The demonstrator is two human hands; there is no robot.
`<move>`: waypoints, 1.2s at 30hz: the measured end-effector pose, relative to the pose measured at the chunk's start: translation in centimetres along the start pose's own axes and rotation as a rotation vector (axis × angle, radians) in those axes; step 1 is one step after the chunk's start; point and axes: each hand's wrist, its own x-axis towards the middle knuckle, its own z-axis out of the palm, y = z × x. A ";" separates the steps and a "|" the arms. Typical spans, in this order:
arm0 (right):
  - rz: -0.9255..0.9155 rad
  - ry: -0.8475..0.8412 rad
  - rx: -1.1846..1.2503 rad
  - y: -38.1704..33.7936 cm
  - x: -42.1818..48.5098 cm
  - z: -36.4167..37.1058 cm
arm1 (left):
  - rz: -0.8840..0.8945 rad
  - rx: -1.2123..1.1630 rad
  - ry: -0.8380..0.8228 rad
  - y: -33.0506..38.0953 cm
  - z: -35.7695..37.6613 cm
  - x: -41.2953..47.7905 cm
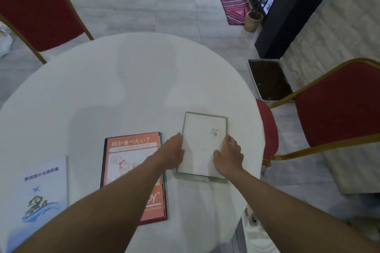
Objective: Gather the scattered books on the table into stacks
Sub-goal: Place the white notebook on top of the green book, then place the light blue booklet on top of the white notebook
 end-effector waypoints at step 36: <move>-0.927 -0.418 -0.426 -29.5 -11.3 21.1 | -0.920 -0.277 0.523 -32.0 -3.2 -17.7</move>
